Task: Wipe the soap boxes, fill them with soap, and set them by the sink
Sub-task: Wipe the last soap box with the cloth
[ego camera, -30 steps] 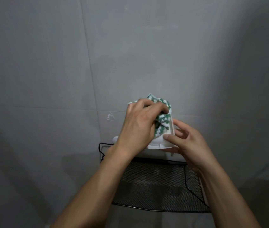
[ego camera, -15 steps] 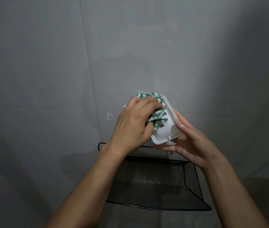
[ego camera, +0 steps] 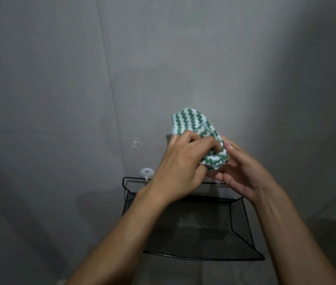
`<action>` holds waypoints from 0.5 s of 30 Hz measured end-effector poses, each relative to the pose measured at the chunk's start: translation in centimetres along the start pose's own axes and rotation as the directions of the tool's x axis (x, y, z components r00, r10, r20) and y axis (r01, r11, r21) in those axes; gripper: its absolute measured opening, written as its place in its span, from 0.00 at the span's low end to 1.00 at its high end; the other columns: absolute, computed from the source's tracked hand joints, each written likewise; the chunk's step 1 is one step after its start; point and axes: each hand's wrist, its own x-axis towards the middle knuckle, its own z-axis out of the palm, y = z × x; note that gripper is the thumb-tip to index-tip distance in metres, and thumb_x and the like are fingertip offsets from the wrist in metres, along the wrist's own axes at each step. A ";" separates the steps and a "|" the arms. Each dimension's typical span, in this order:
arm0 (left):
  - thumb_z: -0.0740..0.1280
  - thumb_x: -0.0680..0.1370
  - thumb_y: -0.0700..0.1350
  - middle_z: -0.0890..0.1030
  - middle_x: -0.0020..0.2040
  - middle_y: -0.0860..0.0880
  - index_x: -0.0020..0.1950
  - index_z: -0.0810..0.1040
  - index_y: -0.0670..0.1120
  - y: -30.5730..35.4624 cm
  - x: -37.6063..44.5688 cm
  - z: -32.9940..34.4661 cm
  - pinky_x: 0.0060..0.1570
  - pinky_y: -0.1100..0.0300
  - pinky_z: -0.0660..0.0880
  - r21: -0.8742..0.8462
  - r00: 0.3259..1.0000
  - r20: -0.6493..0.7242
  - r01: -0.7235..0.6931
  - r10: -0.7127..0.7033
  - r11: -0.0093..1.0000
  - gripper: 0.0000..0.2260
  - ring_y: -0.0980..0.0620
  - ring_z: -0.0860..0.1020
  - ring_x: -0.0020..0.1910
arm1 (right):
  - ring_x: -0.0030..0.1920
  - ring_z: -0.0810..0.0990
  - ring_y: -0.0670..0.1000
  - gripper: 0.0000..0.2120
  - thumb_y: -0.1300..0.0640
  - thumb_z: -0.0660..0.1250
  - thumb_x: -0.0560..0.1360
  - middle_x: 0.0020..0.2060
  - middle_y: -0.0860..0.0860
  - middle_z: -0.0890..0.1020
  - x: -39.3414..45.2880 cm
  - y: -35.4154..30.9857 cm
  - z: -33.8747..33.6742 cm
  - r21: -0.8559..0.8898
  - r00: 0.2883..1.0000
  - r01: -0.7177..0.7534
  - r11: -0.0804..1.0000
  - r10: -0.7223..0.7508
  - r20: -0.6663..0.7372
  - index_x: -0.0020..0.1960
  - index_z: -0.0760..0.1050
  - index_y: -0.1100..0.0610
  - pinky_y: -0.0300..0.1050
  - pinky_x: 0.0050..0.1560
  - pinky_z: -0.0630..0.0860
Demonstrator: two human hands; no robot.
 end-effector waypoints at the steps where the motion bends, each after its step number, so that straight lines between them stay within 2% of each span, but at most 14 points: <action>1: 0.67 0.66 0.35 0.77 0.48 0.58 0.55 0.78 0.47 -0.1 0.1 0.0 0.54 0.47 0.69 -0.003 1.000 0.007 -0.003 0.003 1.000 0.19 0.49 0.72 0.52 | 0.57 0.82 0.58 0.21 0.48 0.64 0.78 0.64 0.59 0.79 -0.1 0.0 0.0 0.008 1.000 -0.008 1.000 0.008 -0.015 0.69 0.76 0.52 0.62 0.62 0.78; 4: 0.67 0.66 0.35 0.80 0.54 0.53 0.56 0.80 0.45 -0.7 0.5 -0.2 0.55 0.46 0.70 0.006 1.000 -0.005 0.010 -0.010 1.000 0.19 0.47 0.74 0.54 | 0.53 0.84 0.58 0.20 0.47 0.66 0.76 0.59 0.60 0.81 -0.4 -0.1 0.2 0.042 0.998 -0.028 0.999 0.031 -0.056 0.64 0.79 0.54 0.57 0.51 0.82; 8: 0.68 0.67 0.34 0.74 0.58 0.43 0.57 0.82 0.41 -1.7 1.3 -0.3 0.58 0.44 0.73 -0.041 0.979 -0.105 0.173 -0.176 0.984 0.19 0.44 0.75 0.57 | 0.55 0.84 0.60 0.19 0.47 0.68 0.74 0.59 0.60 0.83 -0.5 -0.5 0.5 0.030 0.996 -0.031 0.999 0.034 -0.083 0.62 0.82 0.53 0.57 0.50 0.82; 11: 0.70 0.69 0.37 0.74 0.55 0.44 0.59 0.83 0.44 -1.3 1.2 0.0 0.55 0.44 0.73 -0.022 0.971 -0.108 0.211 -0.212 0.977 0.18 0.44 0.75 0.55 | 0.54 0.84 0.60 0.19 0.46 0.69 0.73 0.58 0.59 0.83 -0.4 -0.6 0.5 0.033 0.994 -0.028 0.999 0.031 -0.101 0.62 0.82 0.52 0.57 0.51 0.82; 15: 0.69 0.69 0.41 0.74 0.53 0.47 0.58 0.84 0.50 -0.1 0.7 0.7 0.53 0.47 0.71 0.007 0.988 -0.033 0.150 -0.150 0.989 0.18 0.48 0.73 0.52 | 0.55 0.83 0.57 0.21 0.45 0.67 0.75 0.62 0.60 0.82 -0.2 -0.9 0.5 0.020 0.998 -0.014 1.000 0.015 -0.063 0.64 0.80 0.54 0.55 0.53 0.82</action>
